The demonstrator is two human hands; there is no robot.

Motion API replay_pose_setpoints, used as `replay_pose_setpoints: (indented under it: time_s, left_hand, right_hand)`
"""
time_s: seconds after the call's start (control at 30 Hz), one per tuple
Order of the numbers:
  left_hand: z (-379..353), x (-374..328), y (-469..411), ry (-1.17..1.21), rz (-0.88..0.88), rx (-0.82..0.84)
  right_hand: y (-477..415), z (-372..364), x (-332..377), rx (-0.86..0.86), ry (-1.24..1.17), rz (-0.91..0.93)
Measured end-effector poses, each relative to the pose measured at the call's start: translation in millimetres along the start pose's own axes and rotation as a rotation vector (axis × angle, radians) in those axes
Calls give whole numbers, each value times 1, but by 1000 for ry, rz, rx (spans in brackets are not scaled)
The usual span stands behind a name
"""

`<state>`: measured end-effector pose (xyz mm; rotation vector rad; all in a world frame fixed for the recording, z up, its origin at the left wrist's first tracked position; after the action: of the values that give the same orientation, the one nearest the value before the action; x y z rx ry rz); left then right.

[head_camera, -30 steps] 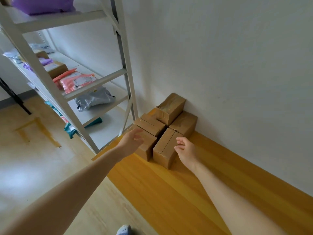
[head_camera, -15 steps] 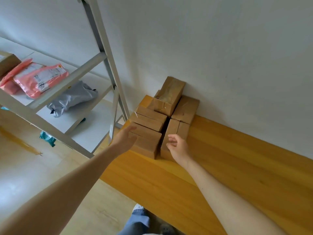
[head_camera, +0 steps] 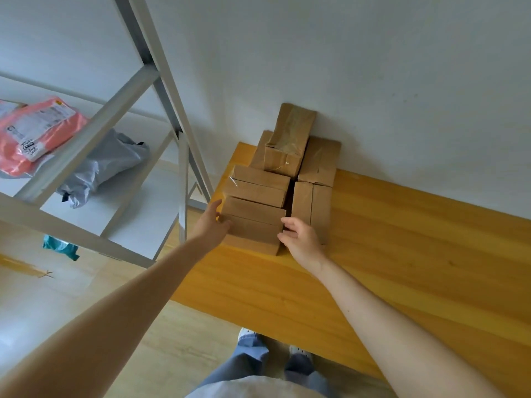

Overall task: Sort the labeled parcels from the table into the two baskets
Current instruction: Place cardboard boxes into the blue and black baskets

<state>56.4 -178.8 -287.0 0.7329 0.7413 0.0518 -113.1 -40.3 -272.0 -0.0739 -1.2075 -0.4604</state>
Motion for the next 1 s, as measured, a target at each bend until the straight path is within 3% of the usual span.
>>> replay_pose_setpoints:
  time_s: [0.37, 0.6, 1.0]
  left_hand:
    - [-5, 29, -16, 41, 91, 58]
    - [11, 35, -6, 285, 87, 34]
    - [38, -12, 45, 567, -72, -51]
  right_hand:
    - [4, -17, -5, -62, -70, -125]
    - [12, -17, -3, -57, -129, -157]
    - [23, 28, 54, -86, -125, 103]
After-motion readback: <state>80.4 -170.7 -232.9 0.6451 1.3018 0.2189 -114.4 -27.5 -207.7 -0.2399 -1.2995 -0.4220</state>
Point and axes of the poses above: each hand's wrist, its own y-axis away from the middle knuckle, its own z-axis out of the back of the hand, x = y × z, the point moved 8 cm from there along -y, towards the middle knuckle, and after that the axes turned 14 degrees about z, right-handed, at the moved point
